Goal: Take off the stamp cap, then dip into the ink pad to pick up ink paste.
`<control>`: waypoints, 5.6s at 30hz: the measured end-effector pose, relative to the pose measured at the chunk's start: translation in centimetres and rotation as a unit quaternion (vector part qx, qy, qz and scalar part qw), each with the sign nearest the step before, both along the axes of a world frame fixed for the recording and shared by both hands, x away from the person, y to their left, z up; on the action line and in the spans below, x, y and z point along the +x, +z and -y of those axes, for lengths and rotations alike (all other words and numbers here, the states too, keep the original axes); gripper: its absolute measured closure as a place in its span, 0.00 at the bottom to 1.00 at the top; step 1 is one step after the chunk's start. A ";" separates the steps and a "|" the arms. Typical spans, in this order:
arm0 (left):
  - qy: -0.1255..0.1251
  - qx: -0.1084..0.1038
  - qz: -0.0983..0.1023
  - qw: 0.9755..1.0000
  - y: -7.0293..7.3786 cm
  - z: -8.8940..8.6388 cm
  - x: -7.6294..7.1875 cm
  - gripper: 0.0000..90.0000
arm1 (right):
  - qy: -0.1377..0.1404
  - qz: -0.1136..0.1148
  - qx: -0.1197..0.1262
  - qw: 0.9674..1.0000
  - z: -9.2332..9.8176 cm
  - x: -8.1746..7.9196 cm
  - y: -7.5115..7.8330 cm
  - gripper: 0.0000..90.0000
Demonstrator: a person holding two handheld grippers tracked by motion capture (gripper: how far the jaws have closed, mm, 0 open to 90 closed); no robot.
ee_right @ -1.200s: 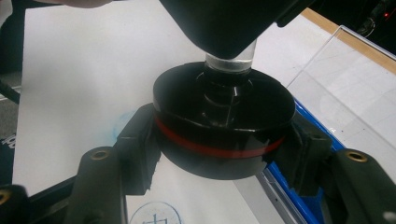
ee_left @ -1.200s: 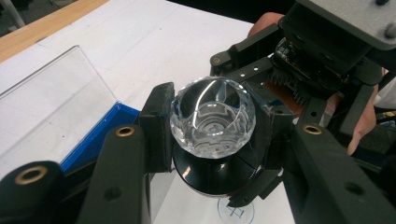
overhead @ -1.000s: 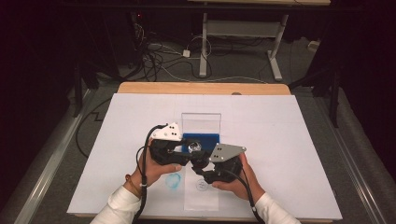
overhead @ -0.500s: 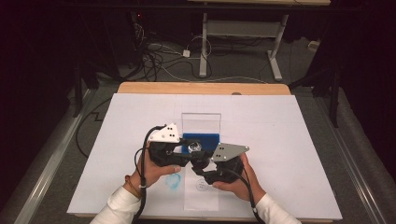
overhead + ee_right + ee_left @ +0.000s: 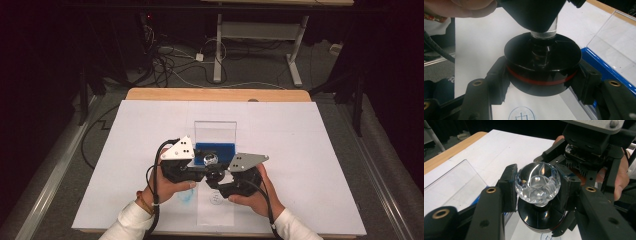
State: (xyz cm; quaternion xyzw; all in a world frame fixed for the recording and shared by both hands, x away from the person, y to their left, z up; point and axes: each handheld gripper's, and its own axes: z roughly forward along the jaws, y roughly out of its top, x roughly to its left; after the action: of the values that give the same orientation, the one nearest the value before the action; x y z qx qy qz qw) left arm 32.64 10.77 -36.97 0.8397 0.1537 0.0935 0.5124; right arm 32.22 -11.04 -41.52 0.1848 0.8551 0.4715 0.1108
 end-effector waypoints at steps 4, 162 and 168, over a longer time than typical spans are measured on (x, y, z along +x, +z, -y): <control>0.003 0.000 0.003 1.000 -0.1 0.1 -0.1 0.61 | 0.002 -0.008 0.007 1.000 0.0 0.1 -0.1 0.43; 0.078 0.119 0.003 0.990 2.3 0.7 5.3 0.61 | -0.116 0.069 -0.058 0.989 12.9 -5.1 -1.3 0.43; 0.078 0.138 -0.001 0.987 2.1 1.3 6.4 0.61 | -0.113 0.067 -0.063 0.989 12.8 -5.2 -1.4 0.43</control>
State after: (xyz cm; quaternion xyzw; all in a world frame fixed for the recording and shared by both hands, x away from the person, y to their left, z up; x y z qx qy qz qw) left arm 39.03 9.46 -34.90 0.8881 0.2048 0.1528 0.3821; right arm 27.04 -23.79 -42.91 0.2408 0.8474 0.4129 0.2312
